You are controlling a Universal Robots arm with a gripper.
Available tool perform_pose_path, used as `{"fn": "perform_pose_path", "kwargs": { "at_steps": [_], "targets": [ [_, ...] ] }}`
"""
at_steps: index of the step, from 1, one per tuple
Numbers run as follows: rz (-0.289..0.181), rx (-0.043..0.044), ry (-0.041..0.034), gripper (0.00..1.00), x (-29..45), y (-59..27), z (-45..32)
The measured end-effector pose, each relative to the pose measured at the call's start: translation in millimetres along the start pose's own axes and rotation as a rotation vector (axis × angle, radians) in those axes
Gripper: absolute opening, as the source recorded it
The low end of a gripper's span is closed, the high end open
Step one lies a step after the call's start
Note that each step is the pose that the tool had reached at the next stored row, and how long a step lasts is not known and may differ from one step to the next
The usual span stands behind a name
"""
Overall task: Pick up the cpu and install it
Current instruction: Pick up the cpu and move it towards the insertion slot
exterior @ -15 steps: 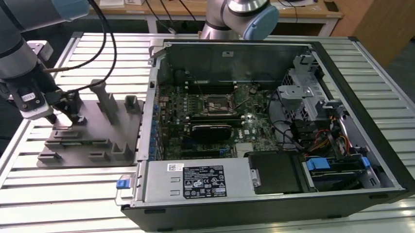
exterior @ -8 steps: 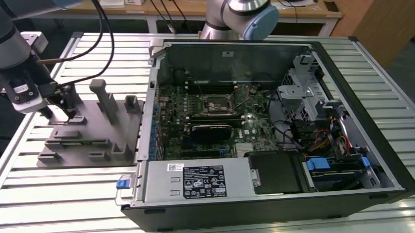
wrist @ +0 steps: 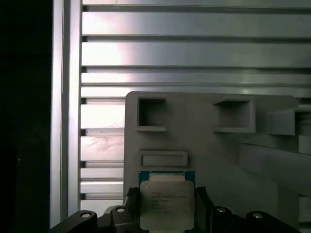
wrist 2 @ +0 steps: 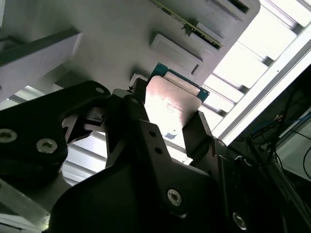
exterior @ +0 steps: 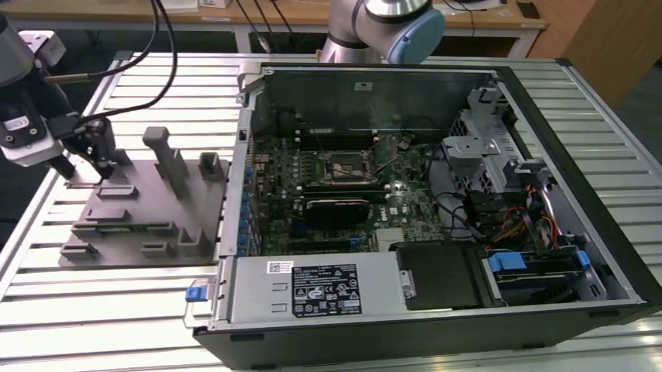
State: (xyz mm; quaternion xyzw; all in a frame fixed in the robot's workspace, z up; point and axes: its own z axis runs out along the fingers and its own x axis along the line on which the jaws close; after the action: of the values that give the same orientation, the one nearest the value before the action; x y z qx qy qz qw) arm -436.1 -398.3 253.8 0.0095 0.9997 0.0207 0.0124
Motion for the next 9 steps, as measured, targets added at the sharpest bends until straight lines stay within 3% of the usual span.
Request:
{"fn": "perform_pose_path", "kwargs": {
  "at_steps": [9],
  "targets": [
    [0.0,-0.0007,-0.0004,0.54,-0.7,1.1,-27.2]
  ]
}}
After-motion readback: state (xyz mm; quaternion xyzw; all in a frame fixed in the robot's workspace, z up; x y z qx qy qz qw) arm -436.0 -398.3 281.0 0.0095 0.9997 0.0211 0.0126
